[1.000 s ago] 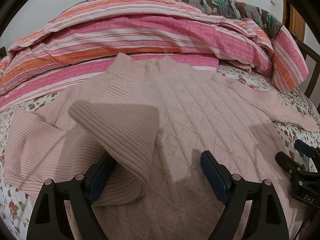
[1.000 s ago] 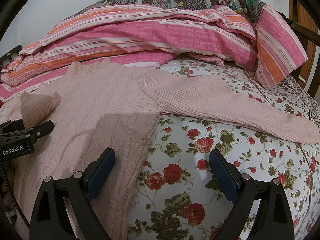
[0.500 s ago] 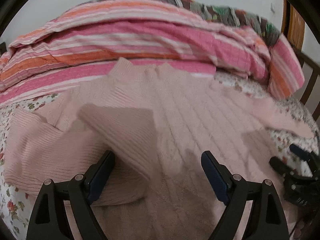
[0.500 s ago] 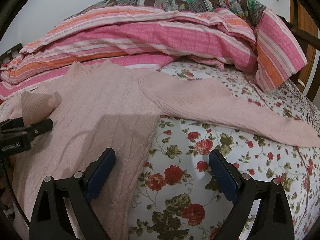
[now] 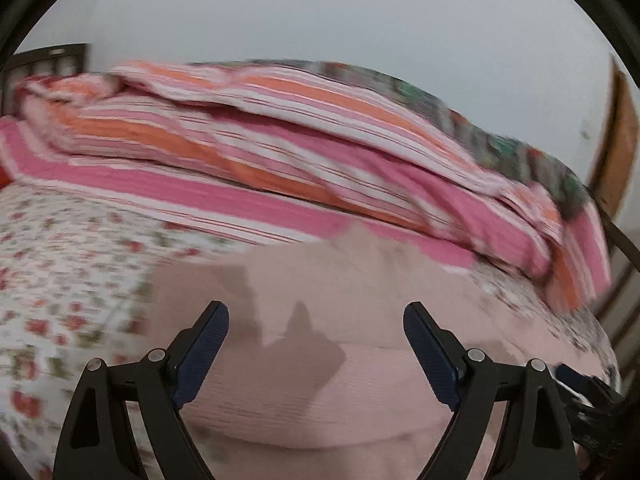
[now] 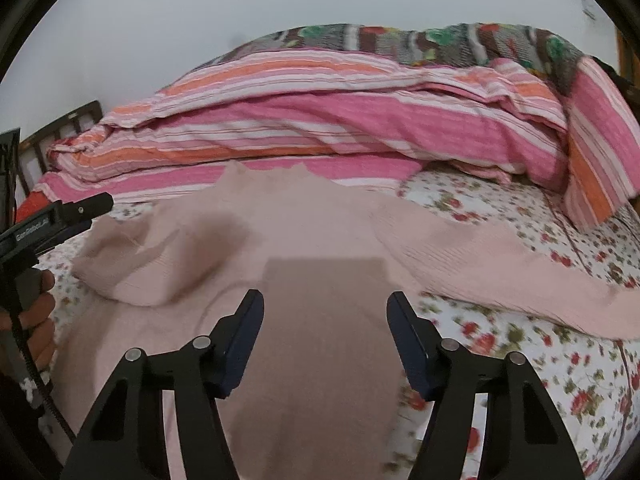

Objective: Fold small clothes

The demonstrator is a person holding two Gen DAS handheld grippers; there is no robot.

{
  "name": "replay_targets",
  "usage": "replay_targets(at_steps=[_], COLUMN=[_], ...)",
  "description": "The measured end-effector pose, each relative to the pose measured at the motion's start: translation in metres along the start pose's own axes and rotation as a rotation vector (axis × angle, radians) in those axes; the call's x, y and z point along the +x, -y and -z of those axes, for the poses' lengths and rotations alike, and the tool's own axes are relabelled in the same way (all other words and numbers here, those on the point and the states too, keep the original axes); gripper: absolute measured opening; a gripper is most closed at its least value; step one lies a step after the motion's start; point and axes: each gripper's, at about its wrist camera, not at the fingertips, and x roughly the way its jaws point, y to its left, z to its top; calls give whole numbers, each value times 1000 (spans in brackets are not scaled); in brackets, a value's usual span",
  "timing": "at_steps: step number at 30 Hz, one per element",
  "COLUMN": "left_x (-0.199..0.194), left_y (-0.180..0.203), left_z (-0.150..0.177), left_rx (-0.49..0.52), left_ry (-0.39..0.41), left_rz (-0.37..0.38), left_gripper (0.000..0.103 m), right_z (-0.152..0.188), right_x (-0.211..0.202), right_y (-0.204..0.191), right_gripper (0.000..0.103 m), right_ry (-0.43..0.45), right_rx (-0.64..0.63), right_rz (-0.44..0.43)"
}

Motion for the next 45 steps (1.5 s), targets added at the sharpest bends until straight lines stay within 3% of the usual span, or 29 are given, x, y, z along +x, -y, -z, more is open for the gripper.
replay_targets(at_steps=[6,12,15,17,19,24,31,36,41,45], left_x=[4,-1,-1,0,2,10,18,28,38,50], left_y=[-53,-75,-84,-87,-87,-81,-75,-67,-45,-29], left_z=[-3,4,4,3,3,5,0,1,4,7], left_rx=[-82,-69,-82,-101,-114,-120,-124,-135,-73,-4], left_ry=[-43,-54,-50,-50,-48,-49,-44,-65,-88,-122], left_rz=[-38,-51,-56,-52,-45,-27,-31,-23,-43,-109], left_gripper=[89,89,89,89,89,89,89,89,89,89], right_z=[-16,-4,2,0,-6,-41,-77,-59,-37,-39], right_x=[18,62,76,80,83,69,43,58,83,78], right_y=[-42,-57,-55,-57,-62,-66,-6,55,73,80], right_gripper=[64,62,49,17,5,4,4,4,4,8], right_ry=[-58,-190,-225,-223,-217,-84,58,8,-77,-90], right_rx=[-31,-29,3,0,-21,-77,-9,93,133,149], right_rz=[-90,-2,-28,-51,-32,-29,75,128,137,120])
